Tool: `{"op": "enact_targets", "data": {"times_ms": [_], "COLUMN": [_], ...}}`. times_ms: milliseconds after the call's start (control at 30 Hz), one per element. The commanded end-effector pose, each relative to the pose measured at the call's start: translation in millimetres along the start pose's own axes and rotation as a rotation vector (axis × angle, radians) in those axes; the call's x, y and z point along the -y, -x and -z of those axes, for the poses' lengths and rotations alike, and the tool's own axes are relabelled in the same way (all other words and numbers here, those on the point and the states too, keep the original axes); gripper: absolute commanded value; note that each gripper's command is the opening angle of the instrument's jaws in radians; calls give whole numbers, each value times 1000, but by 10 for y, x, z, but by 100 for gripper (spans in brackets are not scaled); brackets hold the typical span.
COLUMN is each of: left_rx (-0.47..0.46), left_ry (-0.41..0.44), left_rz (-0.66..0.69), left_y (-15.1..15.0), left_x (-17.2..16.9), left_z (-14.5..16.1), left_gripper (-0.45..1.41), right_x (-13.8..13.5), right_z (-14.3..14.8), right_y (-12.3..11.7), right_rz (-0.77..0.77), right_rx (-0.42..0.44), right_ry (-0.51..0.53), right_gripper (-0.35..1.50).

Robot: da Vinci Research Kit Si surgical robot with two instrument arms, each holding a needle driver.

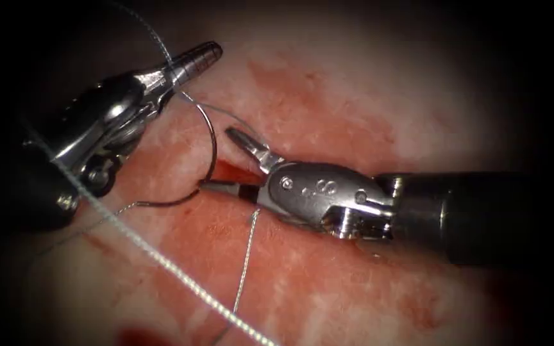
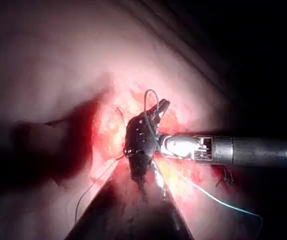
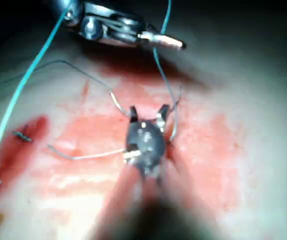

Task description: Wound Closure

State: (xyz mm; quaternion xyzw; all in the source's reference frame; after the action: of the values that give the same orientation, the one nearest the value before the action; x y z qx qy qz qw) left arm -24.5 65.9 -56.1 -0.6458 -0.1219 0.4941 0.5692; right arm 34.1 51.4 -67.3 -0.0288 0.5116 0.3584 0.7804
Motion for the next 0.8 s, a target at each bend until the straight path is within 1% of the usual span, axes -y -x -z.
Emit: {"op": "enact_targets", "data": {"times_ms": [33, 67, 133, 167, 200, 233, 267, 300, 400, 533, 600, 700, 800], "left_rx": [4, 4, 5, 5, 5, 5, 4, 2, 2, -5, -10, -17, -25], "left_ry": [3, 3, 5, 5, 5, 4, 3, 1, 3, -6, -13, -25, -37], "left_rz": [7, 7, 7, 7, 7, 7, 7, 6, 10, 13, 11, 15, 12], "left_y": [10, 10, 10, 10, 10, 11, 12, 14, 16, 21, 24, 26, 30], "left_x": [1, 1, 0, 0, 0, -1, -2, -4, -5, -5, -6, -7, -7], "left_z": [-1, -1, -1, -1, -1, -1, -1, -2, -2, -2, -2, -2, -1], "left_gripper": [-35, -35, -35, -35, -35, -35, -35, -35, -35, -35, -35, -35, -35], "right_x": [6, 5, 4, 3, 1, -1, -6, -11, -15, -14, -17, -25, -33], "right_z": [-14, -14, -11, -12, -14, -17, -23, -29, -35, -39, -40, -41, -40], "right_y": [-3, -5, -8, -10, -15, -17, -17, -14, -11, -10, -10, -8, -5], "right_rz": [-34, -43, -53, -56, -62, -66, -76, -79, -83, -94, -99, -130, -204], "right_rx": [-16, -27, -31, -34, -37, -41, -49, -81, -128, -146, -157, -183, -279], "right_ry": [-10, -9, -10, -10, 15, 36, 61, 91, 120, 154, 191, 219, 225], "right_gripper": [135, 126, 89, 74, 34, 4, -35, -35, -35, -35, -35, -35, -35]}}
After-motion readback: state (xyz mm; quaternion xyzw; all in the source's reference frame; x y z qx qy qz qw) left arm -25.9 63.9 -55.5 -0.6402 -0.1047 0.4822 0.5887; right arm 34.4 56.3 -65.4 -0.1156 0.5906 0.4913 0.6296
